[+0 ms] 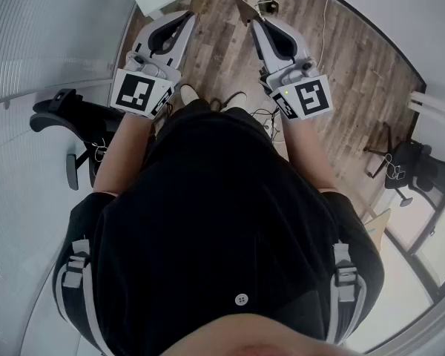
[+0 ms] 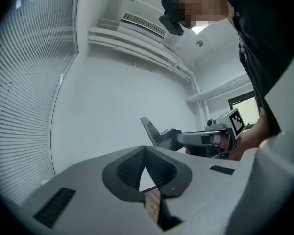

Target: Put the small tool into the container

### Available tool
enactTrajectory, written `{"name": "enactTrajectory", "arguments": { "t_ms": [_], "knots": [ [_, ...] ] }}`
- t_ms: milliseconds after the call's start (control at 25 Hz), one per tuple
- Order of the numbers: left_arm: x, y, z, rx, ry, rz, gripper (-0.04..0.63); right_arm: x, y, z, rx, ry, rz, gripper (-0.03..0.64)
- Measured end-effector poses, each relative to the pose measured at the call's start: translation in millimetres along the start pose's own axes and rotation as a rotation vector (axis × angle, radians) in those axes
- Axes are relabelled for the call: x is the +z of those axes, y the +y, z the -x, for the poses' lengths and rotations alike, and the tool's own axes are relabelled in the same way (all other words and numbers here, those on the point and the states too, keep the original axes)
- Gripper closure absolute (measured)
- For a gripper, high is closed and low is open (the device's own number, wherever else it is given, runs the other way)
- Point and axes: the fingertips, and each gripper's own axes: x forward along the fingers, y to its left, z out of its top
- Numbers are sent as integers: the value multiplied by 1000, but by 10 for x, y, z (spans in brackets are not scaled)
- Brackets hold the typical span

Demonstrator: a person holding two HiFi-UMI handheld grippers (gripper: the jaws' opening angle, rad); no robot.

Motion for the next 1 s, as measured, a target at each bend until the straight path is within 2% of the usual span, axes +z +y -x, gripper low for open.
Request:
{"name": "enactTrajectory", "arguments": {
  "t_ms": [160,440,1000],
  "knots": [
    [7,-118,-44,25,4,6,588,12,-40,158,12,2,-4,600],
    [-62,-278,-82,21,15,12,588,-74,-80,252,13,27,-51,600],
    [-27,-306,-130,27,7,-38,588,-91,-162,213,0,54,-24,598]
  ]
}}
